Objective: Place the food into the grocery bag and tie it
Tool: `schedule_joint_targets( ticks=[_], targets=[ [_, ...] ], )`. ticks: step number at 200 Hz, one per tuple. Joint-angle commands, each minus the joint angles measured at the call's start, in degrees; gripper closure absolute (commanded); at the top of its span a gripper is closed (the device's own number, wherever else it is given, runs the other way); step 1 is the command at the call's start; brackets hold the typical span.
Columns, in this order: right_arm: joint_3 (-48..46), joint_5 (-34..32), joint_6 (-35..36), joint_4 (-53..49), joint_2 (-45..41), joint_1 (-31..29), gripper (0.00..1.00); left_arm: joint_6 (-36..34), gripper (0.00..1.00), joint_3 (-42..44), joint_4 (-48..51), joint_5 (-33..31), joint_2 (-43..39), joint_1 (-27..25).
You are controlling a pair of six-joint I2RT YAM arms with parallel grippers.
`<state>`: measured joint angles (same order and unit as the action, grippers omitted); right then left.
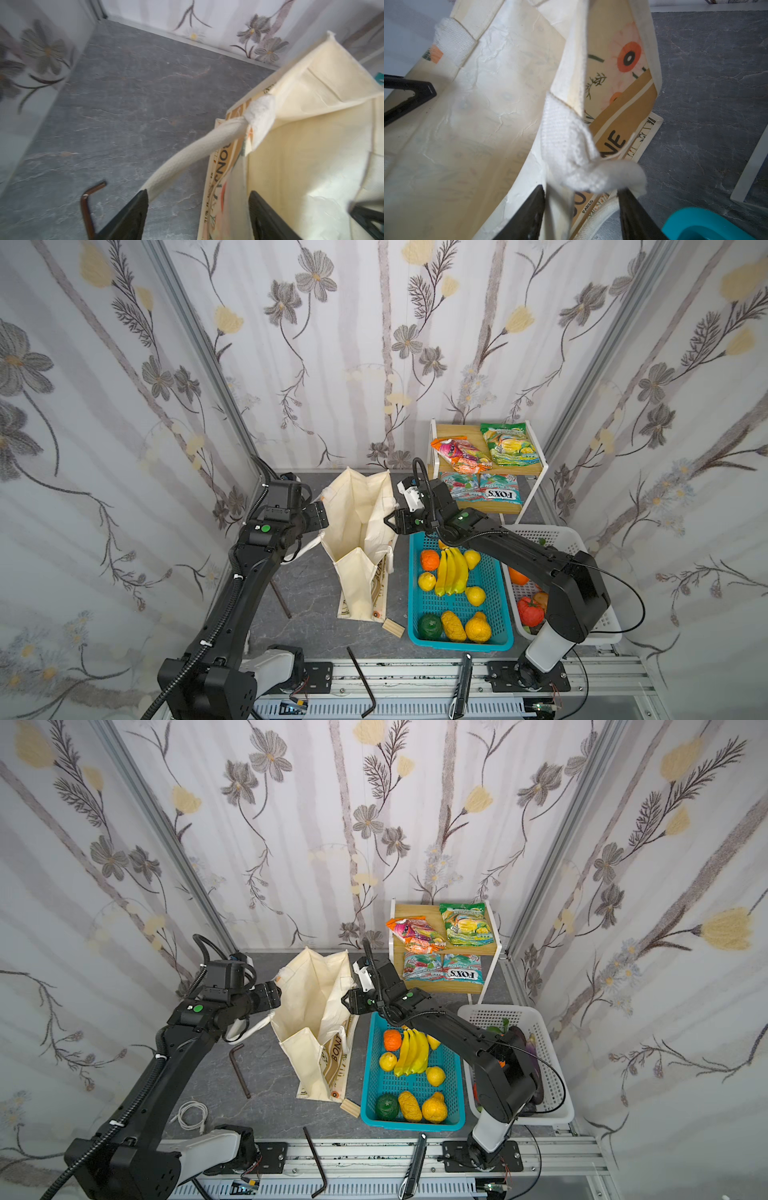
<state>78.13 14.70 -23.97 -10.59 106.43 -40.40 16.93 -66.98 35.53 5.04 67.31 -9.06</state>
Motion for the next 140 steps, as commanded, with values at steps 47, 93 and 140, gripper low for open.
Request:
schedule_joint_targets(
  ticks=[47, 93, 140],
  targets=[
    [0.6, 5.4, -1.8, 6.2, -0.8, 0.0, 0.5, 5.2, 0.92, 1.7, -15.0, 11.0, 2.0, 0.4],
    [6.6, 7.2, -1.9, 4.7, -1.0, 0.3, 0.87, 6.0, 1.0, -3.8, -15.0, 2.1, 2.4, 0.5],
    [6.7, 6.1, -2.7, 3.2, -1.4, 2.6, 0.85, 7.9, 1.0, -0.3, -15.2, 2.8, 2.2, 0.5]
  ],
)
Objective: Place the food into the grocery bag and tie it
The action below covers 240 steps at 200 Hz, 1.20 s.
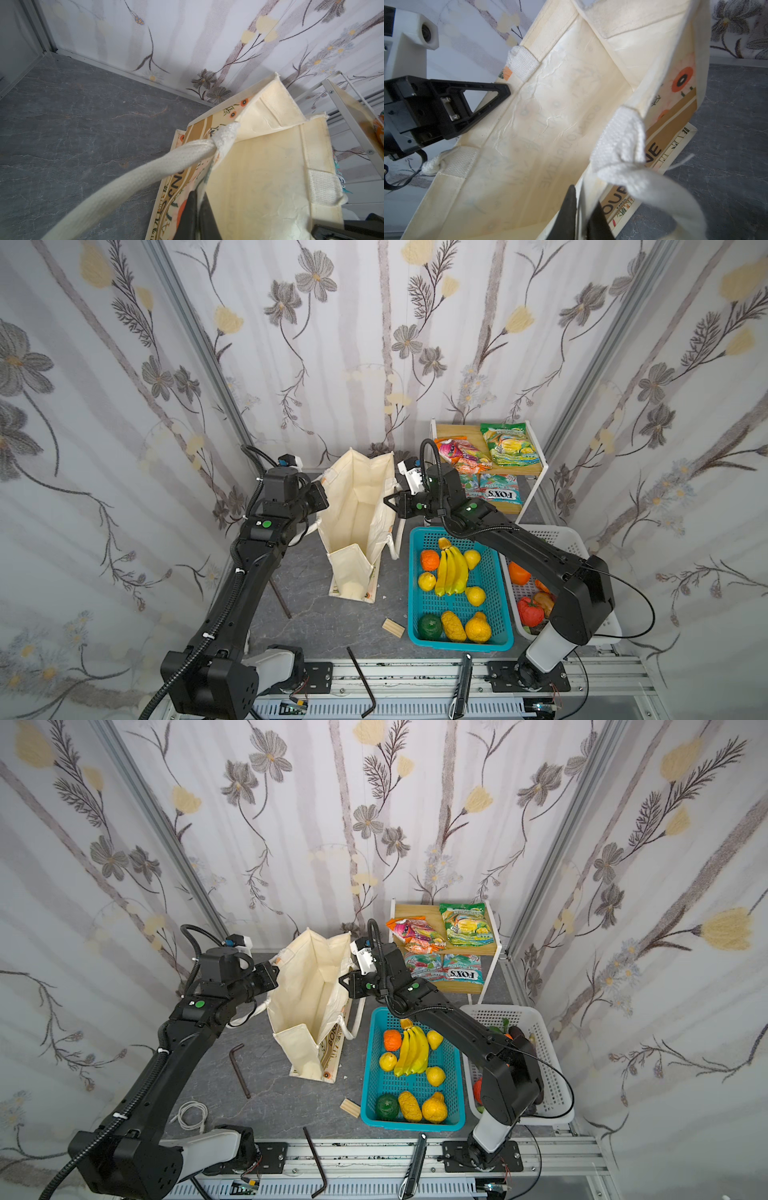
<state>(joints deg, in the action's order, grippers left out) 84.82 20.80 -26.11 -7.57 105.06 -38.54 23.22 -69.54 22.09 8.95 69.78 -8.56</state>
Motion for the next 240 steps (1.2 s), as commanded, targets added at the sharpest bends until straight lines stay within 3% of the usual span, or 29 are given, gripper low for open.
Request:
schedule_joint_targets(
  ticks=[1, 20, 32, 48, 67, 69, 75, 83, 113, 143, 160, 175, 190, 214, 240],
  targets=[
    [0.0, -0.1, -0.5, 0.1, 0.0, 0.7, 0.85, 1.6, 1.0, 2.4, -1.8, -1.1, -0.3, 0.0],
    [0.3, 0.5, -0.4, 0.0, 0.9, 0.8, 0.78, 1.1, 1.0, 4.2, -2.0, -3.2, -1.2, 0.0],
    [0.8, 0.8, -0.3, 0.2, 1.6, 0.7, 0.62, 0.7, 1.0, 4.3, -2.0, -3.8, -1.6, 0.0],
    [2.4, -0.3, 0.5, -1.2, 2.0, 0.7, 0.53, 0.9, 1.0, 4.2, -2.3, -2.9, -1.4, 0.0],
    [4.1, -2.6, 3.2, -2.8, 1.1, 0.4, 0.42, 0.9, 0.78, 3.9, -2.9, -1.1, -0.8, 0.0],
    [4.2, -2.8, 3.3, -2.9, 1.0, 0.4, 0.39, 0.9, 0.76, 3.9, -3.0, -1.1, -0.8, 0.0],
    [4.9, -4.3, 3.8, -4.0, 0.2, 0.3, 0.15, 0.9, 0.66, 3.9, -3.2, -1.2, -0.8, 0.0],
    [5.3, -6.4, 3.9, -5.1, -0.8, 0.3, 0.01, 0.9, 0.53, 4.2, -3.4, -2.0, -1.0, 0.0],
    [3.9, -13.5, 10.6, -7.6, -8.2, 0.1, 0.0, 1.0, 0.0, 5.1, -4.2, -9.2, -2.8, 0.4],
    [-1.9, -17.1, 22.4, -7.7, -18.6, 0.2, 0.0, -0.7, 0.0, 6.0, -4.2, -14.7, -4.9, 1.4],
    [-5.2, -20.1, 23.5, -6.7, -23.7, 0.6, 0.0, -0.8, 0.0, 6.2, -4.2, -14.1, -5.3, 2.4],
    [-9.0, -10.5, 28.7, -5.5, -27.9, 2.0, 0.0, -5.6, 0.0, 6.2, -4.7, -12.9, -5.2, 2.5],
    [-12.1, -10.0, 27.6, -3.0, -31.3, 4.3, 0.0, -4.3, 0.0, 7.2, -4.8, -18.3, -6.2, 2.5],
    [-18.9, -11.9, 26.9, 3.7, -36.6, 5.9, 0.0, -11.1, 0.0, 8.0, -7.1, -15.4, -8.4, 2.6],
    [-25.9, -12.3, 24.5, 13.2, -43.3, 6.0, 0.0, -10.0, 0.0, 8.7, -8.3, -13.7, -11.3, 2.6]
  ],
)
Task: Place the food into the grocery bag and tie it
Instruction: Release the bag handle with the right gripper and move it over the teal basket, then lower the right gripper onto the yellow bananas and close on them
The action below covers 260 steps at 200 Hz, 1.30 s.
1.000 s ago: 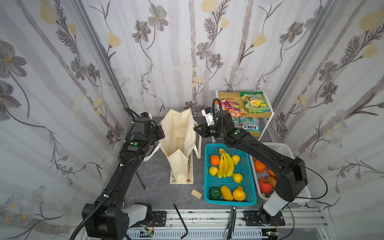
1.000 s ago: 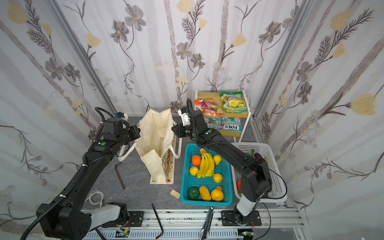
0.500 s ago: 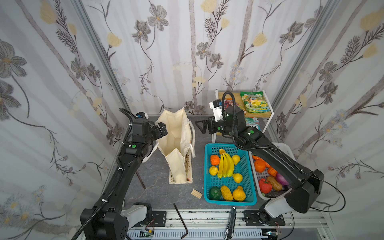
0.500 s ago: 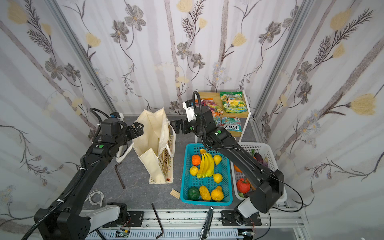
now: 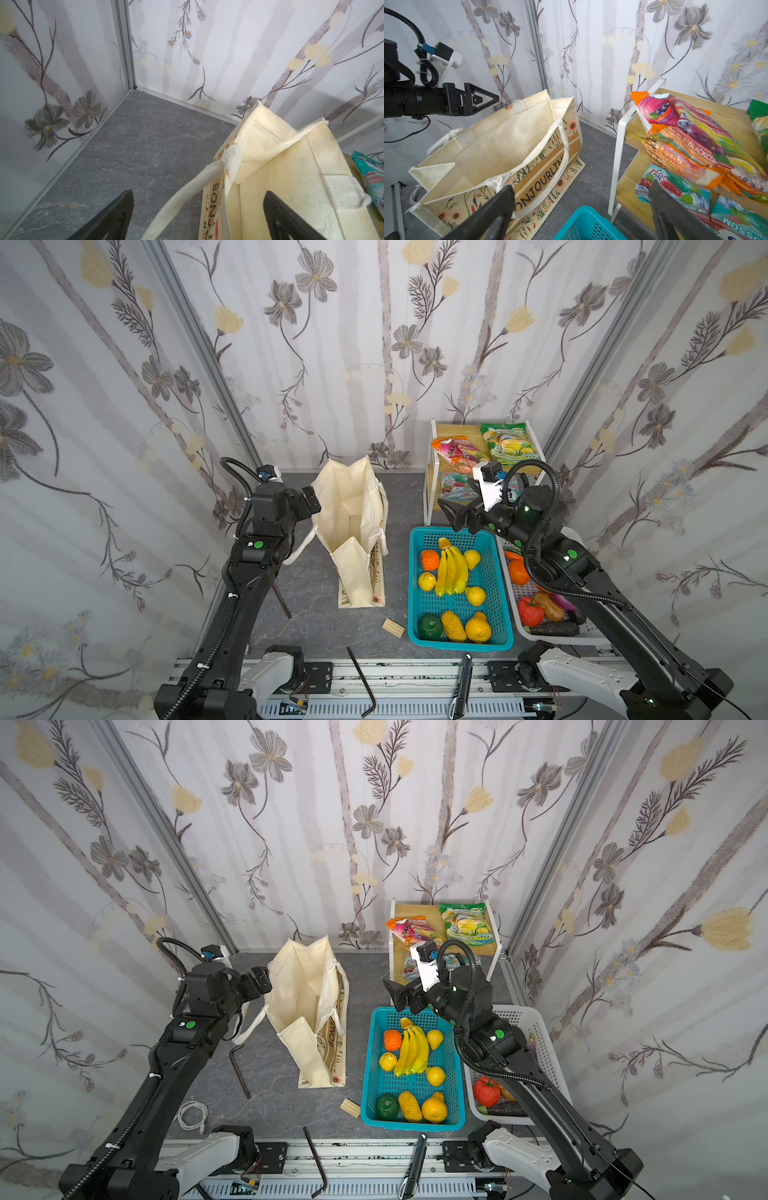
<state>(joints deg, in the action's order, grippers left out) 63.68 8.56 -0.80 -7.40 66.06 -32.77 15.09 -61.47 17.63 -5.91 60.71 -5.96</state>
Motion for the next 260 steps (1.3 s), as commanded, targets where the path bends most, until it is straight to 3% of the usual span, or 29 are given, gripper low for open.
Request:
schedule_joint_targets(
  ticks=[1, 19, 37, 55, 78, 91, 117, 145, 164, 179, 198, 224, 234, 242, 249, 260],
  targets=[
    [-5.2, 0.0, -0.9, 13.5, -4.5, 0.2, 0.0, -2.0, 0.0, 0.7, -3.8, 1.4, -2.3, 0.0],
    [-11.1, 3.3, -6.0, 22.5, -7.6, 0.3, 0.0, -1.9, 0.0, 1.5, -4.8, 8.6, -3.9, 0.2],
    [-16.1, 13.1, -12.6, 31.9, -9.6, 0.4, 0.0, 0.4, 0.0, 2.1, -5.7, 12.7, -3.7, 0.2],
    [-17.8, 15.4, -17.9, 35.8, -9.3, 0.5, 0.0, 2.1, 0.0, 3.3, -5.6, 8.1, -4.2, 0.2],
    [-13.2, 16.2, -18.8, 28.3, -4.5, 0.5, 0.0, 2.5, 0.0, 5.2, -5.7, 8.0, -4.5, 0.2],
    [-10.4, 11.8, -18.9, 22.7, -1.7, -0.5, 0.0, 2.5, 0.0, 5.6, -5.6, 9.0, -3.7, 0.2],
    [-7.5, -3.8, -18.5, 15.4, 2.6, -6.4, 0.0, 1.6, 0.0, 6.2, -5.7, 8.4, -3.4, 0.2],
    [-6.7, -8.6, -19.8, 15.7, 6.6, -10.4, 0.0, 1.8, 0.05, 6.2, -5.7, 9.6, -3.3, 0.2],
    [-4.6, -8.7, -22.4, 15.1, 9.9, -11.4, 0.0, 1.9, 0.19, 6.7, -5.7, 9.9, -2.2, 0.1],
    [-2.2, -8.5, -23.1, 14.0, 13.0, -12.6, 0.0, 2.2, 0.22, 7.1, -5.8, 10.9, -1.3, 0.2],
    [0.8, -14.4, -23.2, 10.8, 14.7, -13.3, 0.0, 2.4, 0.31, 7.0, -5.9, 12.6, -0.2, 0.2],
    [1.3, -16.0, -22.8, 10.0, 12.4, -12.0, 0.0, 2.9, 0.53, 7.7, -6.4, 14.2, 0.5, 0.2],
    [1.9, -16.1, -22.8, 8.7, 11.5, -11.0, 0.0, 3.0, 0.65, 7.9, -6.6, 14.4, 0.6, 0.2],
    [2.1, -17.2, -22.8, 7.7, 10.3, -10.3, 0.0, 3.1, 0.81, 8.0, -6.6, 14.8, 0.6, 0.2],
    [1.9, -18.1, -22.7, 7.2, 9.1, -9.6, 0.0, 3.4, 0.9, 8.1, -6.7, 15.5, 0.5, 0.2],
    [1.3, -17.7, -22.6, 6.3, 7.5, -8.0, 0.0, 3.7, 0.93, 8.3, -6.9, 16.3, 0.3, 0.2]
  ],
)
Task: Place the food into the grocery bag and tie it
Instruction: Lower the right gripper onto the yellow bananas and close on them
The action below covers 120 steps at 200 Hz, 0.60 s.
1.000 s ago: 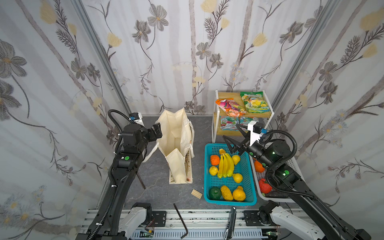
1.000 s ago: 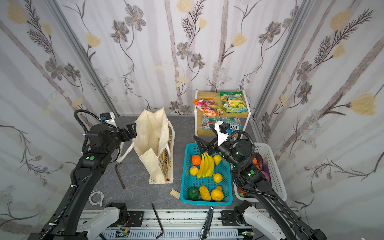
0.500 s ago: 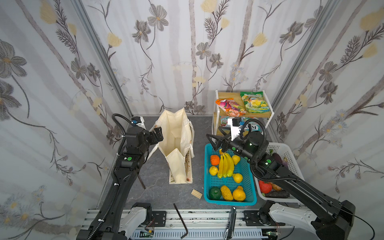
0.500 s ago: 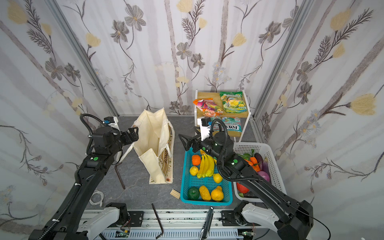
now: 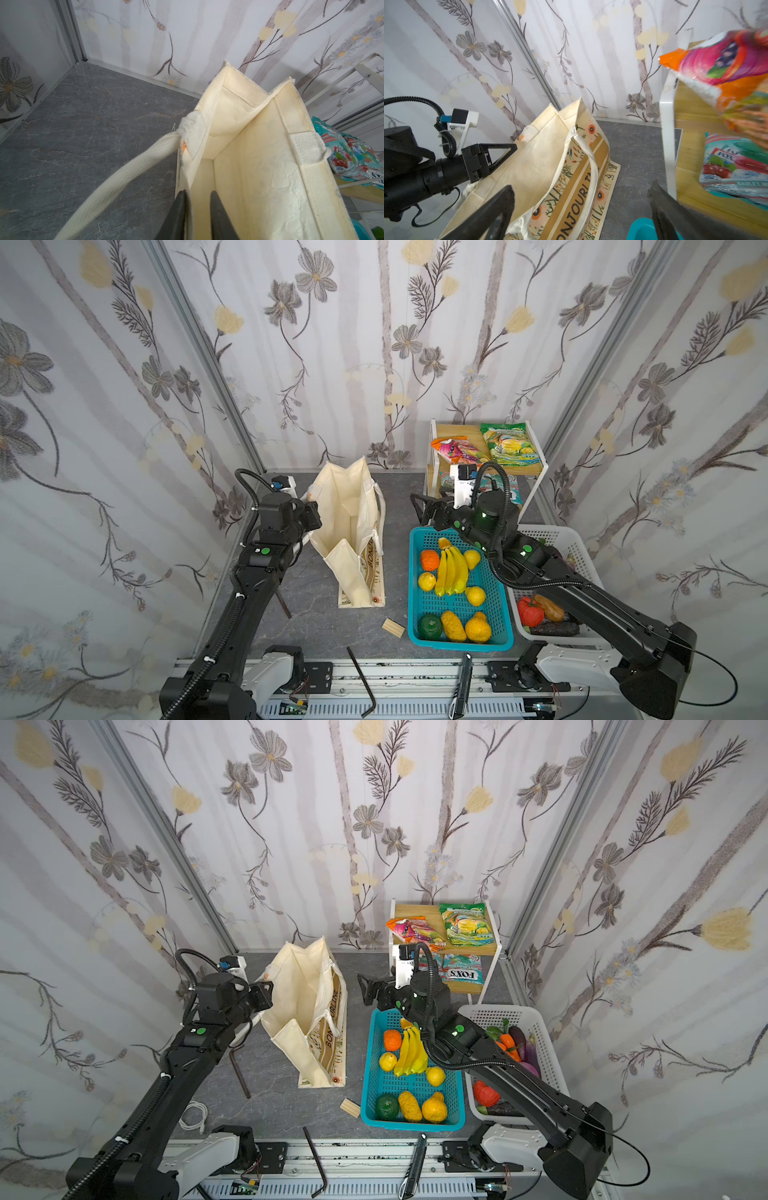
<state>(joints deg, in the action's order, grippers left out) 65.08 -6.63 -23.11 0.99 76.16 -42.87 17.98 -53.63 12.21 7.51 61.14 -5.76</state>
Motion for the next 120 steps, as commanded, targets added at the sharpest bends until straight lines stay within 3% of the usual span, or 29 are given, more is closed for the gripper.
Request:
schedule_joint_targets(
  ticks=[1, 9, 39, 84, 120],
  targets=[
    [-0.1, -2.2, -0.2, -2.4, -2.8, 2.5, 0.0, 0.9, 0.94, 0.5, -1.5, 2.9, -0.2, 0.0],
    [-0.2, -0.9, 0.1, -4.1, -3.2, 3.6, 0.0, 1.2, 1.0, 0.8, -1.6, 3.2, -0.4, 0.0],
    [-2.2, -1.8, 0.4, -11.9, -4.8, 4.6, 0.0, 2.0, 1.0, 1.9, -2.5, 3.5, -1.3, 0.0],
    [-17.6, 0.5, -6.3, -13.4, -12.4, 7.9, 0.0, 4.1, 1.0, 3.4, -4.8, 6.0, -1.8, 0.0],
    [-25.6, 4.6, -11.7, -14.2, -10.2, 12.5, 0.0, 4.3, 1.0, 5.4, -9.3, 6.8, -2.1, 0.0]
  ],
)
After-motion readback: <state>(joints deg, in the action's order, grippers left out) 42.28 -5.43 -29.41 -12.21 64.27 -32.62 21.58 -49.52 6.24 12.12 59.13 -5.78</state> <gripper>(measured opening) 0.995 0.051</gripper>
